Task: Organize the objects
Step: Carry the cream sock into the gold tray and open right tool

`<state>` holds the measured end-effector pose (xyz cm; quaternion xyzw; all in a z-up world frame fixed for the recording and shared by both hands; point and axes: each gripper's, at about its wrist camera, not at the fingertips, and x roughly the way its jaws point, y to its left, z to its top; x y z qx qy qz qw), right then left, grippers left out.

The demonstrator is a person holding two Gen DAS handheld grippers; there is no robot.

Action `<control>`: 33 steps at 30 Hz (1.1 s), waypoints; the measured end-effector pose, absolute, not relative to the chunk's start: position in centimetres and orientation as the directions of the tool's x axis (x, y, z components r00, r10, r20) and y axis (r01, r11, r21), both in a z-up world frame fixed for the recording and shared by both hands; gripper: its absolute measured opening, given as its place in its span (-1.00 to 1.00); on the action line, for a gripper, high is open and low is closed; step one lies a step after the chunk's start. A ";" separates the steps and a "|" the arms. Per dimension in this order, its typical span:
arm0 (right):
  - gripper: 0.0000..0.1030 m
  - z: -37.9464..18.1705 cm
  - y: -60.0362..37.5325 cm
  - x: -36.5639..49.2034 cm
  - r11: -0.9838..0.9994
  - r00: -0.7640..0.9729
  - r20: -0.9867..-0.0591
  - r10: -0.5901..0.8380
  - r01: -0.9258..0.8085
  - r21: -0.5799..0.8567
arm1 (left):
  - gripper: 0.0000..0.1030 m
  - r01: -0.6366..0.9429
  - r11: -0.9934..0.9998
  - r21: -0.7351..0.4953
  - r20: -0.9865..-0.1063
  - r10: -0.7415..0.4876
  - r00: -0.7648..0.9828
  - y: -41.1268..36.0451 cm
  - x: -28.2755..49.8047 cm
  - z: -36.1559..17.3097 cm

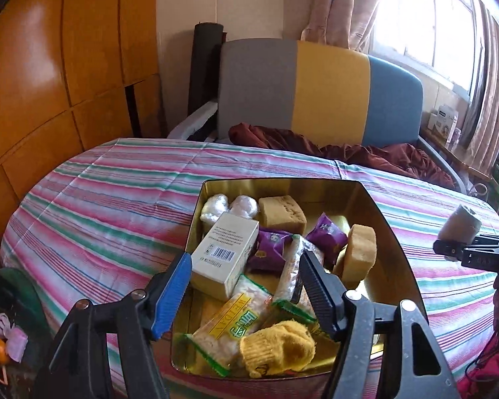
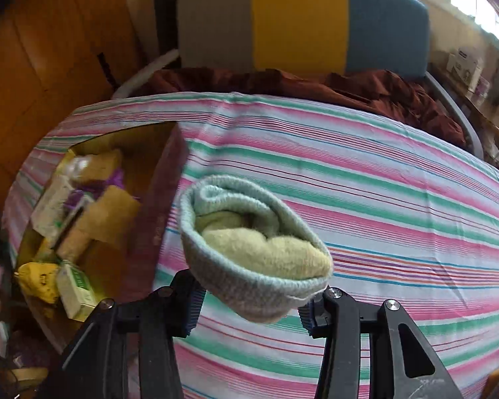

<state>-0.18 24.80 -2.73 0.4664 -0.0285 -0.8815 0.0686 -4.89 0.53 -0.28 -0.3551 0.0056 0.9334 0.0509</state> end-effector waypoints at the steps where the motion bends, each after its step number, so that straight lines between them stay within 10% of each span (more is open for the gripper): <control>1: -0.08 -2.4 23.1 0.0 -0.984 -0.559 -0.811 -0.174 0.126 0.124 | 0.32 -0.092 -0.995 -0.025 -0.665 0.085 -0.742 0.3 -4.7 -0.4; 17: -0.02 -7.7 8.7 -2.9 -0.930 -0.425 -0.853 -0.305 0.325 0.170 | 0.33 0.012 -0.999 0.037 -0.649 -0.033 -0.760 -2.5 -3.4 -1.0; 24: 0.42 -8.6 10.0 -2.6 -0.940 -0.420 -0.850 -0.317 0.260 0.222 | 0.33 -0.008 -0.999 0.036 -0.663 -0.018 -0.748 -2.2 -3.5 -1.0; 33: 0.48 -6.7 10.3 -0.5 -0.951 -0.494 -0.821 -0.286 0.251 0.180 | 0.31 -0.023 -1.000 -0.001 -0.660 0.018 -0.751 -1.6 -2.9 -0.6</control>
